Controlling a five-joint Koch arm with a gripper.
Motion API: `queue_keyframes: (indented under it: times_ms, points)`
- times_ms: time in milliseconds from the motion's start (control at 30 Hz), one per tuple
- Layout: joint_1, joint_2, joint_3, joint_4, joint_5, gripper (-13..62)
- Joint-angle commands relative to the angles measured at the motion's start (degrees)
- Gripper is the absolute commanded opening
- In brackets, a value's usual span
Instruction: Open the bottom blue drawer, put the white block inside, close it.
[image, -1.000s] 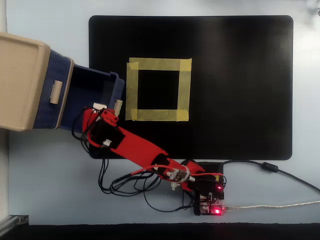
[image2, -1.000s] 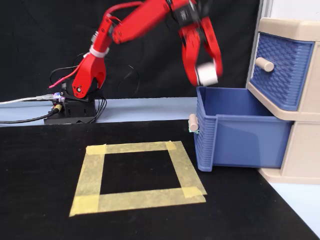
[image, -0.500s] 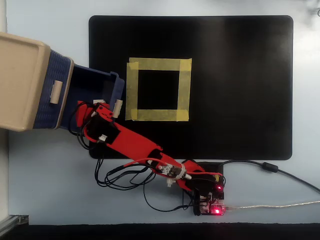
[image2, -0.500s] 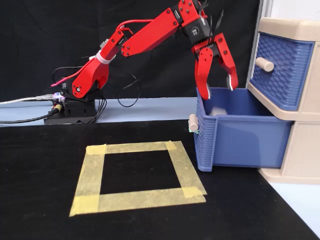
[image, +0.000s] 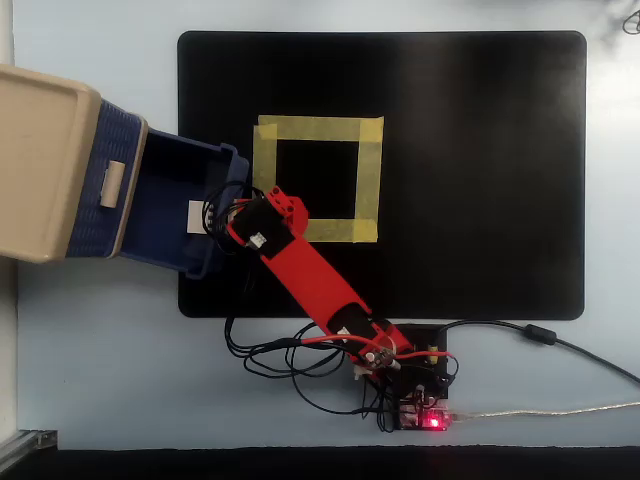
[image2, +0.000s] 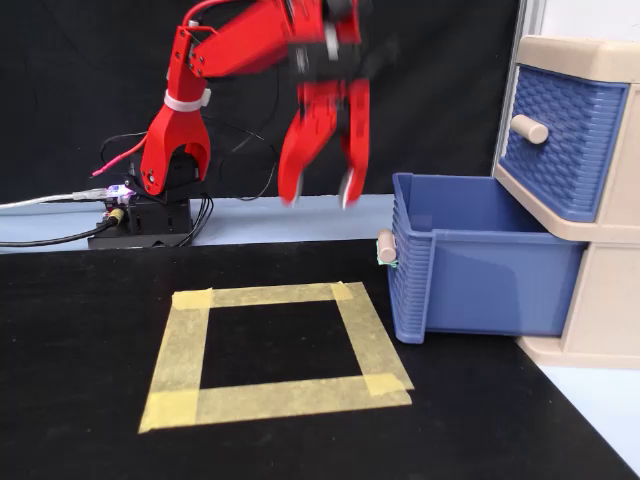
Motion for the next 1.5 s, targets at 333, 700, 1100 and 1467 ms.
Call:
queue_keyframes:
  times_ms: [333,700,1100,1467]
  points:
    - [-11.3,-17.8,-18.9,-31.6,-17.4,34.2]
    - [-14.2,-34.7,-34.9,-47.0,-22.9,34.1]
    - [-1.7,-9.9,-38.7,4.0,-13.4,34.1]
    - [26.1,30.7,30.2,2.6,42.6,33.8]
